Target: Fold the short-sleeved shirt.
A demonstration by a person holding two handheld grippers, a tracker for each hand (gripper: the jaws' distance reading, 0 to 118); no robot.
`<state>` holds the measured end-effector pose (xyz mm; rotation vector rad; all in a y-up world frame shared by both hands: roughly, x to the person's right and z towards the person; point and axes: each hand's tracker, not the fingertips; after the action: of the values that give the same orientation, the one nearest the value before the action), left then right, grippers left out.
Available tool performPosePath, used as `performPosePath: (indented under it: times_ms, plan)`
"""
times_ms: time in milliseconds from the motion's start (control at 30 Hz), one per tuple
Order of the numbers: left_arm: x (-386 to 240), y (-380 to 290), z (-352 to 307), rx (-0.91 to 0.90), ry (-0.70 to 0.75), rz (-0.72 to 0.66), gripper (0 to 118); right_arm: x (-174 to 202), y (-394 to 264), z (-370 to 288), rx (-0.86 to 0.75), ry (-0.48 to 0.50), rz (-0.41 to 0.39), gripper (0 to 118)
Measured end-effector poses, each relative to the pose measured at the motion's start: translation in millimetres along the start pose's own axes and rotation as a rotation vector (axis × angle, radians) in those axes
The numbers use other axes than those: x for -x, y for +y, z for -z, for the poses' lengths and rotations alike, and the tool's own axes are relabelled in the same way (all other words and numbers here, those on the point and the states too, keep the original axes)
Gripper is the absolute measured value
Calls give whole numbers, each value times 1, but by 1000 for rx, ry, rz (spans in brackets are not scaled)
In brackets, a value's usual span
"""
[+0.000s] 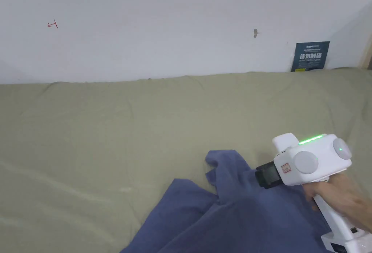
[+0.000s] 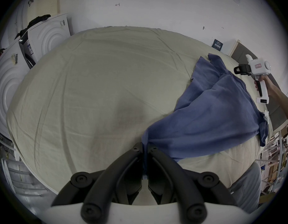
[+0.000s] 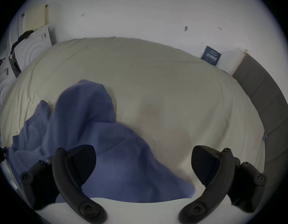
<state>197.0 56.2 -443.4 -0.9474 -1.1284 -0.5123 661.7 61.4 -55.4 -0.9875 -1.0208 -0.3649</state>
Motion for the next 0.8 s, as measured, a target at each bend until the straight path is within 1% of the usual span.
performPosePath:
  times_ms: [133,167,233,267,300,333,367,400,433,467,500,533,600,667,700,800]
  plan:
    - [-2,0,5,7,-4,-1,0,8,5,35,95,-16,-62,116]
    - [0,0,6,7,-6,-1,0,8,4,40,93,-1,-63,116]
    - [0,1,6,7,-7,-3,0,3,4,37,94,12,-36,116]
    - [0,1,6,9,-11,-2,0,3,3,34,104,28,7,111]
    - [0,0,8,8,-12,5,0,2,1,28,93,85,22,100]
    - [0,0,9,9,-12,6,0,3,0,20,73,81,18,86]
    - [0,0,9,9,-12,4,0,4,-1,11,54,73,9,47]
    - [0,0,9,7,-12,0,0,5,-1,3,33,76,-8,3]
    - [0,0,8,7,-13,-2,0,7,-1,-4,29,18,-53,3]
    - [0,0,7,8,-13,-6,0,12,-4,-8,14,11,-84,3]
    - [0,1,7,8,-14,-6,0,10,-6,-15,12,35,-78,3]
    - [0,1,7,11,-13,-7,0,8,-8,-22,12,36,-69,3]
    - [-2,3,3,15,-10,-10,0,4,-12,-52,-23,20,-61,3]
    - [-4,5,-1,21,-7,-6,0,-3,-17,-76,-46,29,-42,3]
    - [-5,5,-5,21,-4,-4,0,-7,-20,-91,-70,18,-35,3]
    - [-9,8,-20,11,-6,13,0,-16,-32,-138,-107,19,-30,3]
